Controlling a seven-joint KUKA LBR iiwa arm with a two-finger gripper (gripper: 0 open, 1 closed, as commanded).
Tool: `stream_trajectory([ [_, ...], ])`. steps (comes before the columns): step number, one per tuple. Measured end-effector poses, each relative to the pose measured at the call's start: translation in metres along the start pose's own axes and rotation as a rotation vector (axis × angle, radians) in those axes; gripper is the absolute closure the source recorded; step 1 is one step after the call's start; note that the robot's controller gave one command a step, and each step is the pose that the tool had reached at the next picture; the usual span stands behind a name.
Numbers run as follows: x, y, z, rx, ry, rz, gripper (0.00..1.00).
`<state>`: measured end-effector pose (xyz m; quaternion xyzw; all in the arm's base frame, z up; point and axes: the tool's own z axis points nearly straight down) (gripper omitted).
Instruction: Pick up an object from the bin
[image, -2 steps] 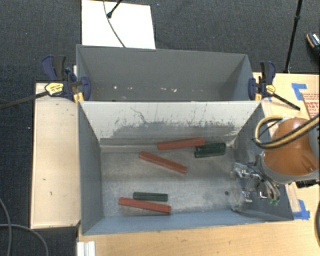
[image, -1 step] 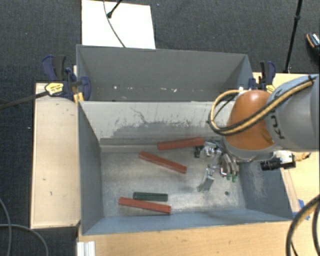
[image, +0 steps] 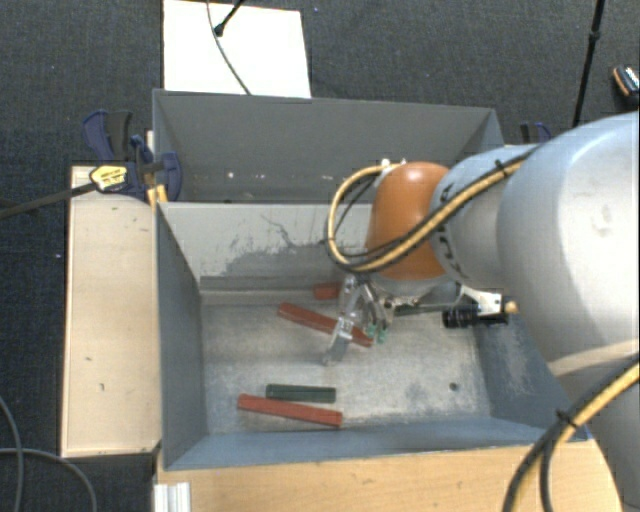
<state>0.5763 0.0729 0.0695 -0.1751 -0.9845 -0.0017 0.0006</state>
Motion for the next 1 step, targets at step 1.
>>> stream_trajectory([
  [1,-0.0003,-0.001,-0.0003,0.005,-0.001,-0.004,0.0],
])
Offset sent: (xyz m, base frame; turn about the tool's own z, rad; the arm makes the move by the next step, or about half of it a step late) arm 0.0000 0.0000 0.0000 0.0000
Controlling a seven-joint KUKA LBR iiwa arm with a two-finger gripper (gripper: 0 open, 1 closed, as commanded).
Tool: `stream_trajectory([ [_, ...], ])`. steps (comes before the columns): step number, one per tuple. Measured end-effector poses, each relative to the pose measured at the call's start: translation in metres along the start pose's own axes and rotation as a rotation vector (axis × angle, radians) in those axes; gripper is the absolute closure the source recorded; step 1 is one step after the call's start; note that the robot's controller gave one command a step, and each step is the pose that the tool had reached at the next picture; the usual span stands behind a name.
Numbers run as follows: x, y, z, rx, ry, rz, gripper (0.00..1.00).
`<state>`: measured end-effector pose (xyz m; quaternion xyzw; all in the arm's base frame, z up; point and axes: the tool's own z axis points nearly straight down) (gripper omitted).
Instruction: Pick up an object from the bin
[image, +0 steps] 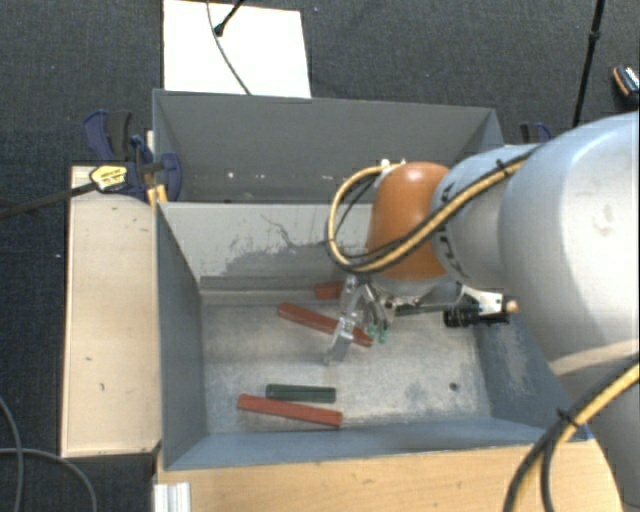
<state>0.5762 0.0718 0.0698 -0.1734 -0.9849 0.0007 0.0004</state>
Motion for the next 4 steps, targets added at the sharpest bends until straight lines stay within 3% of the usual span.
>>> stream_trajectory([
  [1,0.0,0.001,-0.001,-0.001,-0.001,-0.005,1.0],
  [2,-0.001,0.001,-0.008,-0.002,-0.005,-0.012,1.0],
  [4,-0.004,0.002,-0.057,-0.004,-0.007,-0.026,1.0],
])
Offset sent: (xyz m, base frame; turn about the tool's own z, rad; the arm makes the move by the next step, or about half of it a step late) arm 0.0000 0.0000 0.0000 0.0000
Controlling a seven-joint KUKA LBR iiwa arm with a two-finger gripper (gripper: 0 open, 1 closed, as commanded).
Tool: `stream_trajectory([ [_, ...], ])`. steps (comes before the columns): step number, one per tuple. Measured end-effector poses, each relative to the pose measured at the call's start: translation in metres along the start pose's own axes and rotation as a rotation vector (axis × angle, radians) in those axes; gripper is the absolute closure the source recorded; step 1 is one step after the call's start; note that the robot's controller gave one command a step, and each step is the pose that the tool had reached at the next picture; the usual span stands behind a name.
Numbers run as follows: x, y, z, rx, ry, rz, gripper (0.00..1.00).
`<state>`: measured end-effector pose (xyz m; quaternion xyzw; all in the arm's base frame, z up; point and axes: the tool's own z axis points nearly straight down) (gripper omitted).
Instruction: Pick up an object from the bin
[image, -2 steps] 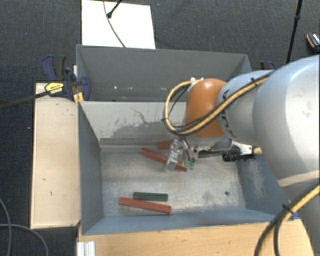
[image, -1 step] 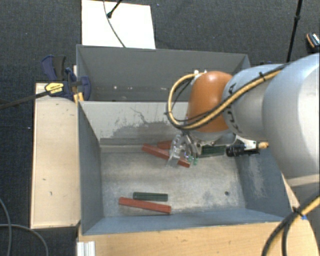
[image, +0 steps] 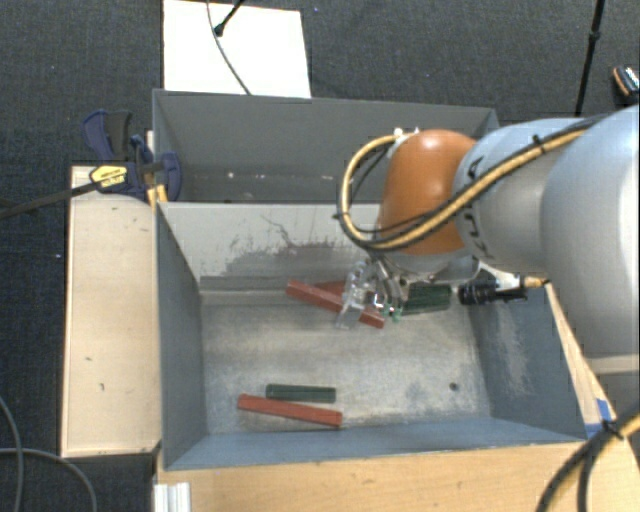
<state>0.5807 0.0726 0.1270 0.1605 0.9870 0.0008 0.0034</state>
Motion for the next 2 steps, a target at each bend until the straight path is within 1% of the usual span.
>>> stream_trajectory([
  [1,-0.001,0.001,-0.021,0.0,-0.001,-0.007,1.0],
  [2,-0.003,0.001,-0.032,0.0,-0.002,-0.013,1.0],
])
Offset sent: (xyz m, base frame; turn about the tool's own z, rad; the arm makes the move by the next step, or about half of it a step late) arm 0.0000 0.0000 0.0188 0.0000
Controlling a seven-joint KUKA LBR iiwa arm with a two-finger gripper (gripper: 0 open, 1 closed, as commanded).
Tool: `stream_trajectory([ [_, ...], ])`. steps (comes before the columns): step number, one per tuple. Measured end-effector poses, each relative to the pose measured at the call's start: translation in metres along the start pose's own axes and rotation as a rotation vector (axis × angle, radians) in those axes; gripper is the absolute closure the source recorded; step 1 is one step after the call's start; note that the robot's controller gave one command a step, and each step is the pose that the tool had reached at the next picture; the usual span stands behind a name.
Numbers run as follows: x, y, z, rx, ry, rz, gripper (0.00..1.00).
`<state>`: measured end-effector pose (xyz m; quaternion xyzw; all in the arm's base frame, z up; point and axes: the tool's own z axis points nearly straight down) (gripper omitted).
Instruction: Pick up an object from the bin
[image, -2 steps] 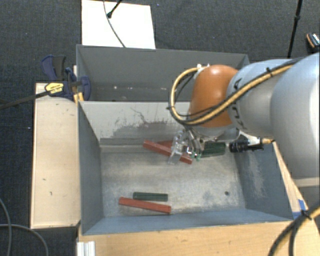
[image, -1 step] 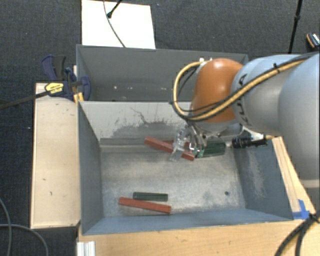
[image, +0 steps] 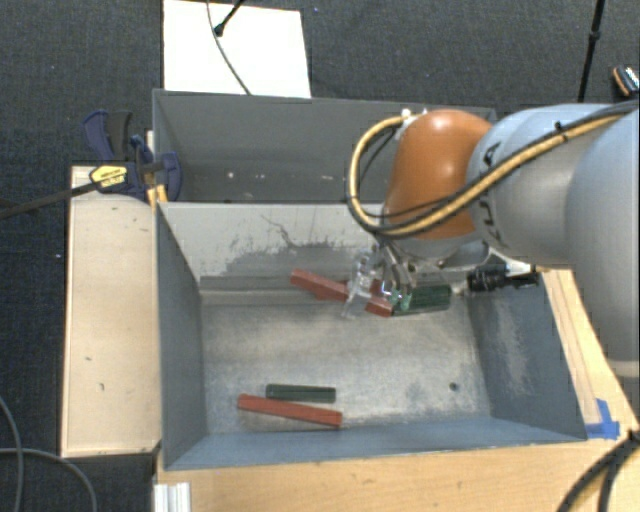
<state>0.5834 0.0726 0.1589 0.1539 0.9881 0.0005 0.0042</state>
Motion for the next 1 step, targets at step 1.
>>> stream_trajectory([
  [1,-0.0016,0.0005,-0.0138,0.0,0.0,-0.006,1.0],
])
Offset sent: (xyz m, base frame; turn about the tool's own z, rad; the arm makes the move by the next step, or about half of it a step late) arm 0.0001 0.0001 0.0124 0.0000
